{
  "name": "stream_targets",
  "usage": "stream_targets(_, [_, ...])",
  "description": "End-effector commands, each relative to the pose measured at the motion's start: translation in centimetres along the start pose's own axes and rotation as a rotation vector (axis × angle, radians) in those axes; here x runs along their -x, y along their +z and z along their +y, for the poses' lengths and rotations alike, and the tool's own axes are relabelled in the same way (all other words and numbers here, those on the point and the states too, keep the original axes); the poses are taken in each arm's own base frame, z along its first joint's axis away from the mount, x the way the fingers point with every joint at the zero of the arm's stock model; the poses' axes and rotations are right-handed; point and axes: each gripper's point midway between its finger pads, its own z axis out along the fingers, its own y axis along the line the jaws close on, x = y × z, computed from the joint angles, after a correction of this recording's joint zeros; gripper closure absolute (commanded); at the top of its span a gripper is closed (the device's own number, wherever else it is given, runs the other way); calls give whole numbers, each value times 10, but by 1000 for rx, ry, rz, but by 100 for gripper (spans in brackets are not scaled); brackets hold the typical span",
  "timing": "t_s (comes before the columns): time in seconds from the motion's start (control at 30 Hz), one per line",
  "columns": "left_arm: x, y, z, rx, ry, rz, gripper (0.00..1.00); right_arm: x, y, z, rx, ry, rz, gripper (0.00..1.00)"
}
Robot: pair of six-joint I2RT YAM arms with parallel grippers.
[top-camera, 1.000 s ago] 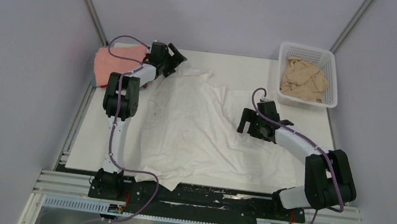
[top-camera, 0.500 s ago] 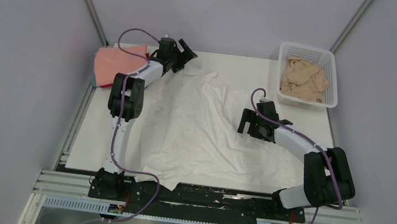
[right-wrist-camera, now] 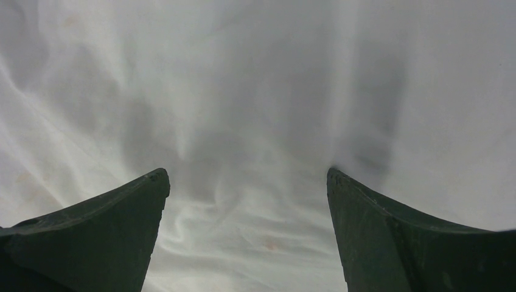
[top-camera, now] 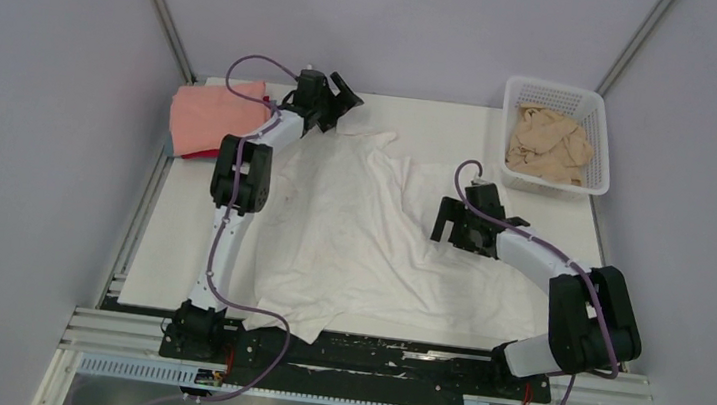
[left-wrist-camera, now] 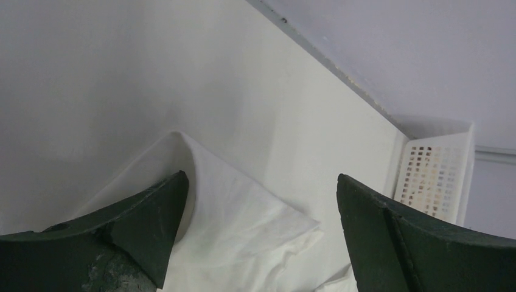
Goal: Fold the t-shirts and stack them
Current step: Flatten out the tshirt
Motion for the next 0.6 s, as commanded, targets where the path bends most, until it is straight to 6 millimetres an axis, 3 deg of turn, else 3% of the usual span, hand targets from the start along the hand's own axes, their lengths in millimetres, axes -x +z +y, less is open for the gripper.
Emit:
stream_targets(0.0, [3, -15, -6, 69, 58, -20, 0, 8, 1, -2, -6, 4, -37, 0])
stream_targets(0.03, [-6, -17, 10, 108, 68, -6, 0, 8, 1, -2, -5, 3, -38, 0])
stream_targets(0.07, [-1, -27, 2, 105, 77, -18, 0, 8, 2, -2, -3, 4, -35, 0])
stream_targets(0.1, [-10, -31, 17, 140, 88, 0, 0, 8, 2, -2, -2, 6, -34, 0])
stream_targets(0.13, [-7, -40, 8, 127, 96, -4, 0, 7, 3, -1, 0, 6, -32, 0])
stream_targets(0.17, [-17, -43, 15, 127, 111, 27, 0, 7, 3, -1, -1, 8, -30, 0])
stream_targets(0.27, [-25, -56, 3, 85, 144, 72, 0, 5, 4, -1, 1, 9, -21, 0])
stream_targets(0.47, [-41, -56, -5, 50, 212, 136, 0, 6, 3, -2, -3, 13, -29, 0])
stream_targets(0.57, [-42, -55, 1, 74, 234, 148, 15, 6, 4, -2, -4, 14, -28, 0])
